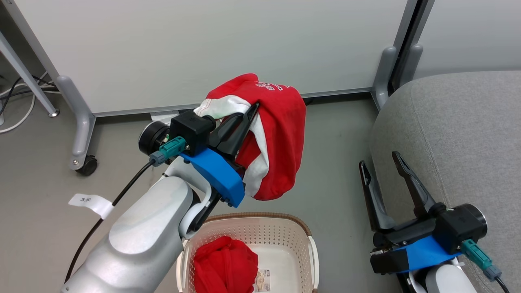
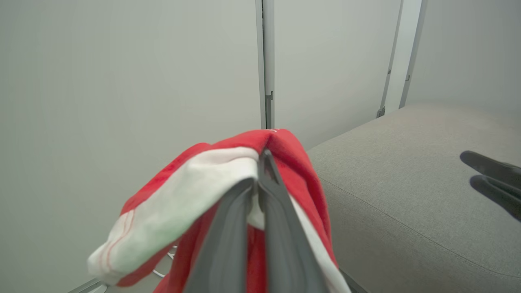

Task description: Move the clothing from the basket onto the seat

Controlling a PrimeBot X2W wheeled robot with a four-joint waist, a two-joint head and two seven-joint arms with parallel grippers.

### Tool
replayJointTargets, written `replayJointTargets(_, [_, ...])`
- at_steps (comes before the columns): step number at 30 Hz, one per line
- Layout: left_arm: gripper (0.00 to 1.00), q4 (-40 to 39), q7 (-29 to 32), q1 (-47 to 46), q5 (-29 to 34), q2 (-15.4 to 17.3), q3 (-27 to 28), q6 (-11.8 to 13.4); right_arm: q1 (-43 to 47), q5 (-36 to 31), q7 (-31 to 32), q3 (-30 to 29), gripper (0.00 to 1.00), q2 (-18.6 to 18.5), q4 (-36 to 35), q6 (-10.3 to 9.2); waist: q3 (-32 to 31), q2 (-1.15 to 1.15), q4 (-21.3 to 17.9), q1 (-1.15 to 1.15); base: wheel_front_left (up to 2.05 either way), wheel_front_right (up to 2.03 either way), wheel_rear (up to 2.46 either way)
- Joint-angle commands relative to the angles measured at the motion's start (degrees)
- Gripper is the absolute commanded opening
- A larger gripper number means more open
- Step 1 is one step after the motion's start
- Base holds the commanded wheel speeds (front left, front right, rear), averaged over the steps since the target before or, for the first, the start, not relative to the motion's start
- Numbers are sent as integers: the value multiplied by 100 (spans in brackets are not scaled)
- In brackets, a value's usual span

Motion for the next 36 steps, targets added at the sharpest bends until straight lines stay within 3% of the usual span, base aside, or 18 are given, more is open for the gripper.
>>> replayJointTargets(1, [0,-35,2,61,-3,38,9,34,30,20,-22,7,100,-18,-29,3,4,0,1,0,0,0,0])
replayJointTargets(8, [0,-132,36,44,-7,23,-43,72,-166,-30,-22,225,100,-17,-65,3,50,0,49,0,0,0,0])
replayJointTargets(19, [0,-123,-4,-156,38,-84,-122,63,-1168,-92,-21,1263,100,-20,203,3,256,0,148,0,0,0,0])
replayJointTargets(26, [0,-43,-67,-303,71,-219,-204,15,-1786,-289,-22,1547,100,-19,862,3,367,0,292,0,0,0,0])
replayJointTargets(36, [0,88,-161,-452,114,-421,-350,-43,-2287,-534,-21,1428,100,-19,2010,3,488,0,476,0,0,0,0])
